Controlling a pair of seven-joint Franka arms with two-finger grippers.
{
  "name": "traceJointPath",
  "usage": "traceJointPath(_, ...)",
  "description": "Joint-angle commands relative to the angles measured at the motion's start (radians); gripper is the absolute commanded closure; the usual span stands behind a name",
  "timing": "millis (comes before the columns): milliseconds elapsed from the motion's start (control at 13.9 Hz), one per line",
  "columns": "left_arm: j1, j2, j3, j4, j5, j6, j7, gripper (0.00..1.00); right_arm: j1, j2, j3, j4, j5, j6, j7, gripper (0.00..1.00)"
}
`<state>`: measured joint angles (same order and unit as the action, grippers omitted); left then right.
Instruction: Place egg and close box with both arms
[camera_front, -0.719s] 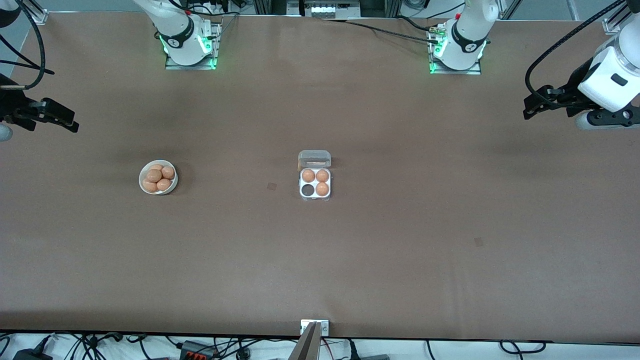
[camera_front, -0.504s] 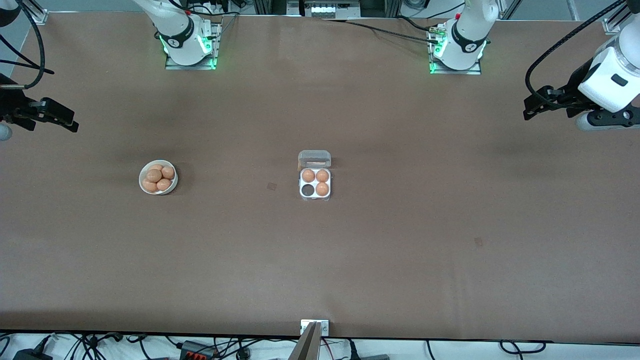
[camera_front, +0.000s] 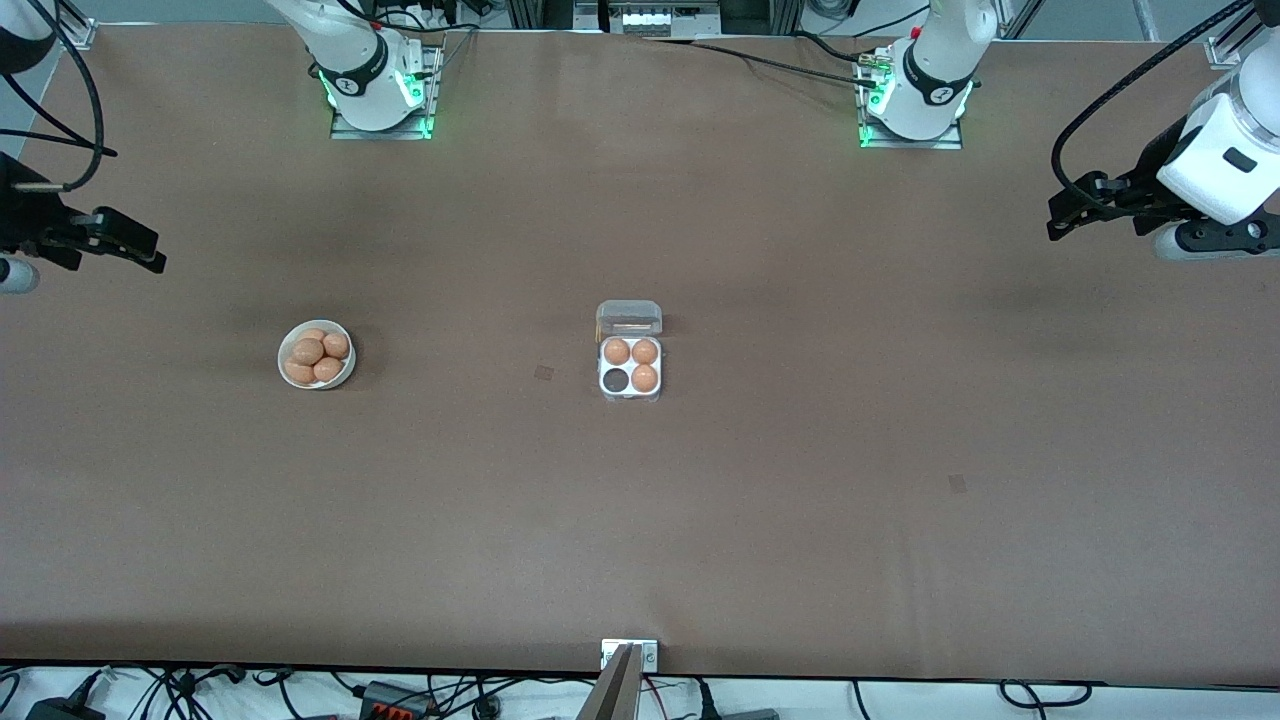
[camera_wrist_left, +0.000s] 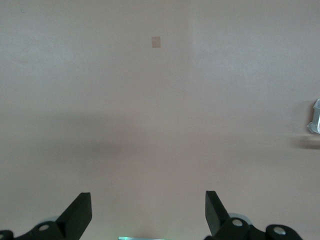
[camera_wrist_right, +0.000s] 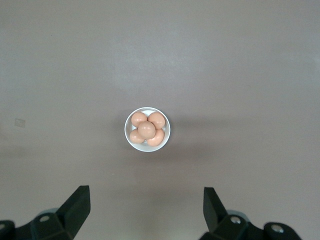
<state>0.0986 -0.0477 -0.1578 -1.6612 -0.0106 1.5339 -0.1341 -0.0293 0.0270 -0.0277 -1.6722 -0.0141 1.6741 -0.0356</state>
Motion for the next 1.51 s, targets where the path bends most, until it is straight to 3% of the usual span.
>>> traceJointPath(0, 0.006, 0.012, -0.005, 0.028, 0.014, -0.005, 0.007, 0.00, 0.012, 0.042, -0.001, -0.012, -0.015, 0.039, -0.001, 0.00)
traceJointPath(360, 0.006, 0.019, -0.003, 0.029, 0.012, -0.006, 0.008, 0.00, 0.032, 0.230, -0.001, -0.012, -0.015, 0.122, 0.014, 0.00)
traceJointPath(935, 0.006, 0.019, -0.003, 0.029, 0.014, -0.006, 0.008, 0.00, 0.038, 0.298, -0.003, -0.181, -0.010, 0.186, 0.039, 0.00)
traceJointPath(1439, 0.004, 0.019, -0.005, 0.029, 0.014, -0.008, 0.008, 0.00, 0.035, 0.416, -0.005, -0.175, 0.000, 0.303, 0.040, 0.00)
